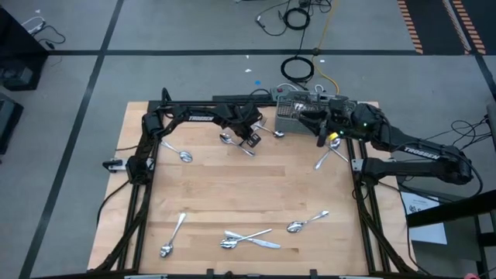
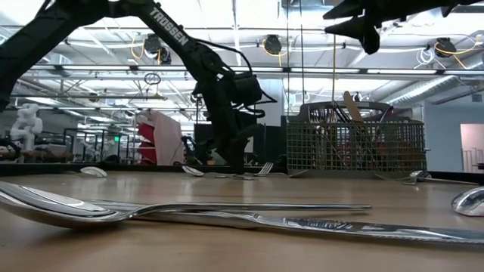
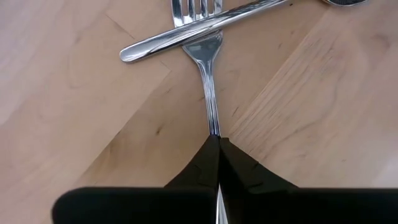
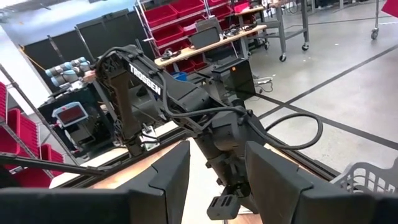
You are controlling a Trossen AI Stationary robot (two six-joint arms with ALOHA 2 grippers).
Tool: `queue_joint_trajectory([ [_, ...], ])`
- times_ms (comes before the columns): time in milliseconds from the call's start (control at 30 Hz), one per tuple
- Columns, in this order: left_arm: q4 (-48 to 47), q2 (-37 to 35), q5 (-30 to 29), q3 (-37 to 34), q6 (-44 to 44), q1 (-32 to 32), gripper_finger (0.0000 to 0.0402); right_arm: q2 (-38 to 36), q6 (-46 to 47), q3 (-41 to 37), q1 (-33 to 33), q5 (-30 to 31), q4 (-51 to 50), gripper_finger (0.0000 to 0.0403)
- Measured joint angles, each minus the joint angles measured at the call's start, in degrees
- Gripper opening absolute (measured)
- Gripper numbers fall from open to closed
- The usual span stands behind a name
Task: Sort silverware
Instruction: Put the silver fork into the gray utensil holder
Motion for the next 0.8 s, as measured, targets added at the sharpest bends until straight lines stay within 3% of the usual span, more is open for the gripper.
queue_joint_trajectory([
  [300,0.63,0.06,1.47,0.02,-0.05,0.50,0.0013,-0.97,0.00,0.00,0.12,0.04,-0.07,0.0146],
  [800,2.75,-0.36,0.37,0.02,-0.29,-0.58,0.0132,-1.04,0.06,0.00,0.12,0.07,-0.15,0.0146],
])
